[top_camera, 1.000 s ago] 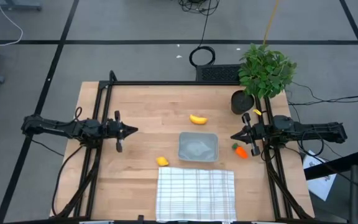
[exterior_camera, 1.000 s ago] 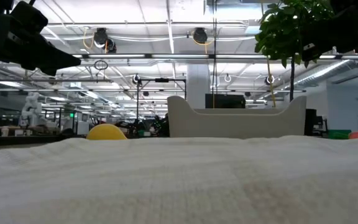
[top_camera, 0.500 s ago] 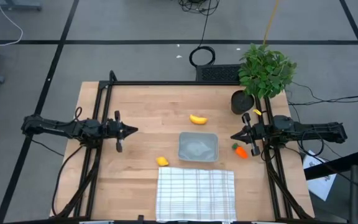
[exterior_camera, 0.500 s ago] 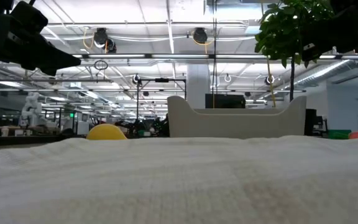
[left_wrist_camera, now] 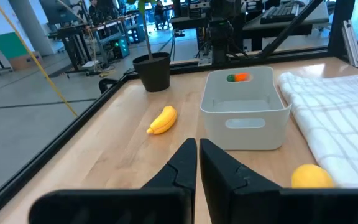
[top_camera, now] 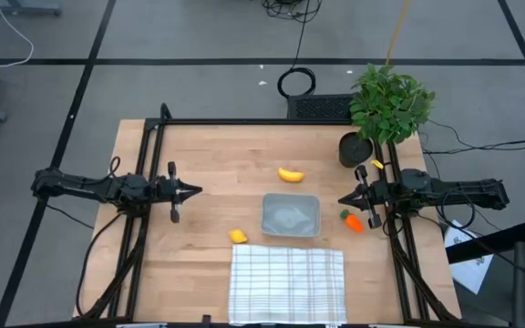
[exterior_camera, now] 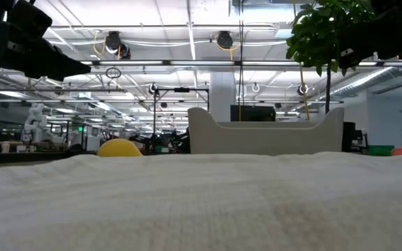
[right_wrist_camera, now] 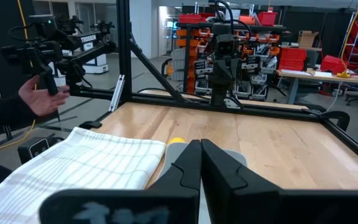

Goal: Pick and placing Produce into tupperware
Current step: Put the yellow lemon into the gray bin

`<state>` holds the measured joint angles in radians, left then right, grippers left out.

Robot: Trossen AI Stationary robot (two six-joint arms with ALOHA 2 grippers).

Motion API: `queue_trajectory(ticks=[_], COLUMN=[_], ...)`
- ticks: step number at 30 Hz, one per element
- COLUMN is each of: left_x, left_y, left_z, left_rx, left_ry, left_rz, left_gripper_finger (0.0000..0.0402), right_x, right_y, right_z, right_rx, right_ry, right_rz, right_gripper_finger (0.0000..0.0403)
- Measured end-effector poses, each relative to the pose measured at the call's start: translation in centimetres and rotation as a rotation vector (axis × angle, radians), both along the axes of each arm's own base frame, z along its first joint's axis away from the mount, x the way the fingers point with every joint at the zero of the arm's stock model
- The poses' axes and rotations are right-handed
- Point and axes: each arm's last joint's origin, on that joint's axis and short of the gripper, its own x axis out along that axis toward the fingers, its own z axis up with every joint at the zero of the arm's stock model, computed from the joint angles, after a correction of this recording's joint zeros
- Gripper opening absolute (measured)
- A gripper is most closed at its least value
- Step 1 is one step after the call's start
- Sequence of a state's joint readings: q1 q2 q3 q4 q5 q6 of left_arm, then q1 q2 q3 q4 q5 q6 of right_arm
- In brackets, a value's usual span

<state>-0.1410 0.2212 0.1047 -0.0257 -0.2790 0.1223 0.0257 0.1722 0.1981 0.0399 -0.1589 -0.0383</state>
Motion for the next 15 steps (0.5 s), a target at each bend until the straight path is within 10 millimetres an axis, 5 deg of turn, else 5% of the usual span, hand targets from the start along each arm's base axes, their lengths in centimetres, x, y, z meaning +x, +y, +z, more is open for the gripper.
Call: queue_trajectory(ticks=[15], left_x=[0.04], left_y=[-0.01], left_z=[0.37], left_rx=[-0.034], left_ry=[-0.043], left_rz=[0.003], left_gripper_finger=[0.0024], right_x=[0.00], right_y=[0.00], right_z=[-0.01], right_rx=[0.000], right_ry=[0.000], right_rz=[0.000], right_gripper_finger=[0.0000])
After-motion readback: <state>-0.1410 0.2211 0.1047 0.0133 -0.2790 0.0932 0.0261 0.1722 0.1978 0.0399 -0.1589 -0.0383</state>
